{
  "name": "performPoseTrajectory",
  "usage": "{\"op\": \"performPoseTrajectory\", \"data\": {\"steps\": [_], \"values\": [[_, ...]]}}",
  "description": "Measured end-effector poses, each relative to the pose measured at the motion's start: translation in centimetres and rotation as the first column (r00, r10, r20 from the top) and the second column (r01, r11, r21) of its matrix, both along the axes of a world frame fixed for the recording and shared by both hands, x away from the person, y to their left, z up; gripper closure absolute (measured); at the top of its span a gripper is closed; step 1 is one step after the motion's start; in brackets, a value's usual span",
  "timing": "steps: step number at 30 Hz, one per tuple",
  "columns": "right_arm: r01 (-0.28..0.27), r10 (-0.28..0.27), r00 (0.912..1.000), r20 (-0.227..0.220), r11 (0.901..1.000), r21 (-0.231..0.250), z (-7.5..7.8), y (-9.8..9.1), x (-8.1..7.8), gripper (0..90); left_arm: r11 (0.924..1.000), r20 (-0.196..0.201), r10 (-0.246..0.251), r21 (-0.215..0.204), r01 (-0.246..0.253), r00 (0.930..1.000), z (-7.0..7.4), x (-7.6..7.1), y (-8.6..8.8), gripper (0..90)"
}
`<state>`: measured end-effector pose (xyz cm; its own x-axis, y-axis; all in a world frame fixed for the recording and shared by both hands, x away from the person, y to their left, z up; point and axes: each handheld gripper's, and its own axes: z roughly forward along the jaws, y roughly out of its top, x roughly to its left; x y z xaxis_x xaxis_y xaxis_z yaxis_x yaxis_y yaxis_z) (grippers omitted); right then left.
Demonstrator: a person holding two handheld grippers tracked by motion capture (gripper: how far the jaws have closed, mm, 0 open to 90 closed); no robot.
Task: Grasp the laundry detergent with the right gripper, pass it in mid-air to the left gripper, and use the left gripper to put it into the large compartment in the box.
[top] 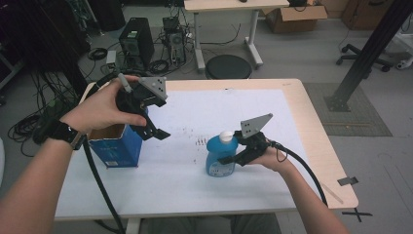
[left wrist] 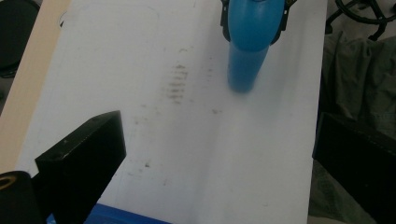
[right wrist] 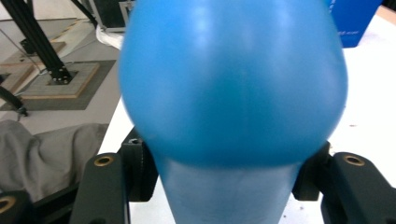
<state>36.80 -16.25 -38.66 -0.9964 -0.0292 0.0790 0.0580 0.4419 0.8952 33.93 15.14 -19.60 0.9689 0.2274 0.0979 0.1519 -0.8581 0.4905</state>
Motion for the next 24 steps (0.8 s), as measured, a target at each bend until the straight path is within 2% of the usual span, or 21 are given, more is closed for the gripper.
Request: {"op": "performPoseTrajectory", "data": {"steps": [5, 8, 11, 17, 24], "values": [[0.017, -0.017, 0.9998, 0.003, 0.9998, -0.006, 0.3, -0.1, 0.0, 41.7, 1.0, -0.001, -0.002, 0.0, 0.002, 1.0, 0.0, 0.0, -0.1, 3.3], [0.002, -0.003, 0.9999, -0.013, 0.9999, -0.012, 0.5, -0.1, 0.0, 41.8, 1.0, 0.0, -0.007, 0.0, 0.007, 1.0, 0.0, 0.0, -0.2, 3.2], [0.01, -0.01, 1.0, -0.001, 0.9998, -0.02, 0.9, 0.1, -0.2, 41.9, 0.9999, -0.002, -0.012, 0.003, 0.012, 0.9999, 0.1, 0.1, -0.3, 3.3], [0.015, -0.015, 0.9998, 0.013, 0.9998, -0.013, 2.9, 0.2, -0.2, 42.0, 0.9998, 0.004, -0.022, 0.002, 0.022, 0.9998, 0.6, -0.1, -0.7, 3.3], [0.002, -0.001, 0.9992, 0.04, 0.9992, -0.039, 5.9, 1.3, -0.4, 42.1, 0.9997, 0.018, -0.026, 0.0, 0.026, 0.9995, 1.4, -0.3, -1.0, 3.3]]}}
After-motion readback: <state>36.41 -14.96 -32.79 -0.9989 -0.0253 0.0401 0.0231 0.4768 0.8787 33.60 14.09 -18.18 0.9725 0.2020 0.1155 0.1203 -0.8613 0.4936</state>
